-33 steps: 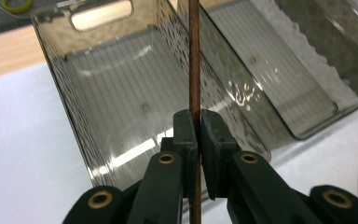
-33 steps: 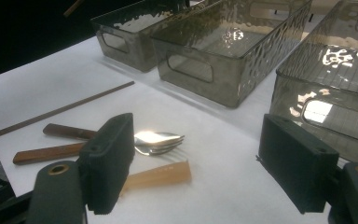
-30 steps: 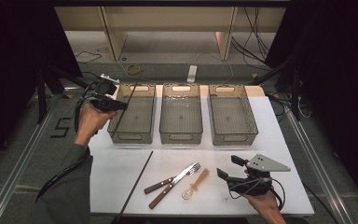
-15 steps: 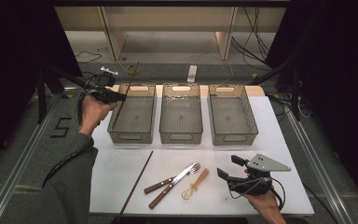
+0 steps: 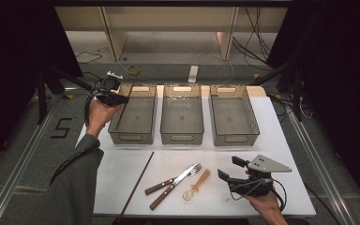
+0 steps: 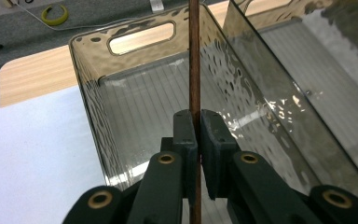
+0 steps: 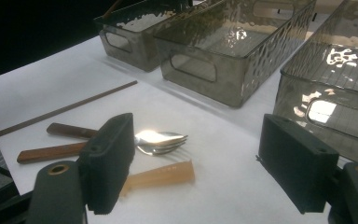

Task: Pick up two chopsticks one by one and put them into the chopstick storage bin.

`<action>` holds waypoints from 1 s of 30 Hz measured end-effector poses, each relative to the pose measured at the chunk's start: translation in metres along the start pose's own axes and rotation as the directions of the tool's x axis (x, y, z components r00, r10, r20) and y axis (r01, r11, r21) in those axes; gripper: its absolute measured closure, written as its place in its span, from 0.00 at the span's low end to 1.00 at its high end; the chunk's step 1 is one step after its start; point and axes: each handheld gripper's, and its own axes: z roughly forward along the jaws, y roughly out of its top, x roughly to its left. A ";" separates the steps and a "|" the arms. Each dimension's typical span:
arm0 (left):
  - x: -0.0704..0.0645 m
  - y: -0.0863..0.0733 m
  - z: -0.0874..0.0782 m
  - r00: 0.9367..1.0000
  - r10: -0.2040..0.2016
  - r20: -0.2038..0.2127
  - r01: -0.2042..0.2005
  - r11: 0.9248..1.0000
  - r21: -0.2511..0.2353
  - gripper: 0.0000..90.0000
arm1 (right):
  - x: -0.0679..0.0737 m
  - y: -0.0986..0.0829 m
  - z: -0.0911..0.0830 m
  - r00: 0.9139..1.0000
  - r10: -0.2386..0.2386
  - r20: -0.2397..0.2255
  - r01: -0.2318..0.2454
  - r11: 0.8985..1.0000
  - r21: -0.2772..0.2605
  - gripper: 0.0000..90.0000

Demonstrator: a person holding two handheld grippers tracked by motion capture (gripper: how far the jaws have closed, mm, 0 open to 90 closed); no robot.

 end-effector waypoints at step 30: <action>-0.009 -0.015 0.014 1.000 0.010 -0.023 -0.009 1.000 0.009 0.67 | -0.001 0.000 -0.002 1.000 -0.001 0.001 0.001 1.000 -0.005 0.30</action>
